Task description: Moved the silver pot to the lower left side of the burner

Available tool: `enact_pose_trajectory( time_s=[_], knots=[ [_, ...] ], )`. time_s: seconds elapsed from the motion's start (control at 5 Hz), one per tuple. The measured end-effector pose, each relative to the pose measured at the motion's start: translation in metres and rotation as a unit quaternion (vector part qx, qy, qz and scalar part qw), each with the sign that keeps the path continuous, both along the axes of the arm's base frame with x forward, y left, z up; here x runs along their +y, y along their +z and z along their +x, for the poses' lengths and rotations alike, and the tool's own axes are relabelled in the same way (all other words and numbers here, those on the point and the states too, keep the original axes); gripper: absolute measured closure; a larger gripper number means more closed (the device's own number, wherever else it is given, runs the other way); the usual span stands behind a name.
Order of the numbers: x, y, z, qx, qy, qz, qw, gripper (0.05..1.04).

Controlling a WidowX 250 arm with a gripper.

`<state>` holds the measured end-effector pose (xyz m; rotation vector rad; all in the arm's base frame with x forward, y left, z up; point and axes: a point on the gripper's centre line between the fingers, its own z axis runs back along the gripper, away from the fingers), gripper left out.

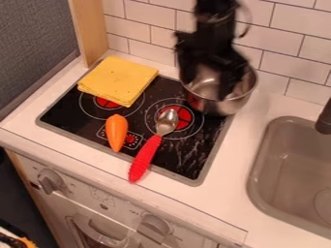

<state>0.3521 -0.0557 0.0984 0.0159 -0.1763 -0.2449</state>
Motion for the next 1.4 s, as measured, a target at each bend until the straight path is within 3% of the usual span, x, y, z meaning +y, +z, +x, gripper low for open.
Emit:
enact_pose_trajectory(
  time_s=[0.2,0.4,0.6,1.0,1.2,1.4],
  knots=[
    [-0.025,-0.020,0.034,0.005,-0.005,-0.016,0.9999,0.083],
    [-0.031,-0.040,0.059,0.008,0.007,-0.013,0.9998,0.083],
    [-0.040,-0.068,0.069,0.020,0.013,-0.003,0.9997,0.137],
    [-0.042,-0.074,0.069,0.019,0.022,0.015,0.9995,0.744],
    [-0.043,-0.073,0.072,0.010,0.026,0.012,0.9995,0.916],
    [-0.044,-0.074,0.070,0.012,0.036,0.009,0.9992,0.966]
  ],
)
